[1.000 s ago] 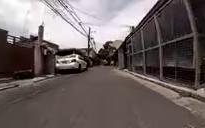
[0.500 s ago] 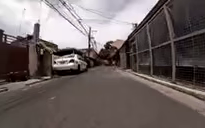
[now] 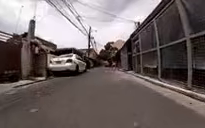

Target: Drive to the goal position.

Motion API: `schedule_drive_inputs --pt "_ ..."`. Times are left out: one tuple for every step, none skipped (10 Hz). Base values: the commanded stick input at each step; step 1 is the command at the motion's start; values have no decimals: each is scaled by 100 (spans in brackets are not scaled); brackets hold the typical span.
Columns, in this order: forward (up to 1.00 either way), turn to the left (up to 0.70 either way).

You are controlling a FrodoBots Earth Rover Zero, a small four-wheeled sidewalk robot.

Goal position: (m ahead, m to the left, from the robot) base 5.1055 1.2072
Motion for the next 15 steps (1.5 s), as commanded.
schedule_drive_inputs --pt "100 0" --pt "100 0" --pt "100 0" --pt "100 0" --pt "100 0" --pt "100 0" --pt "100 0" --pt "100 0" --pt "100 0" --pt "100 0" --pt "100 0" --pt "100 0" --pt "100 0" --pt "100 0" --pt "100 0"
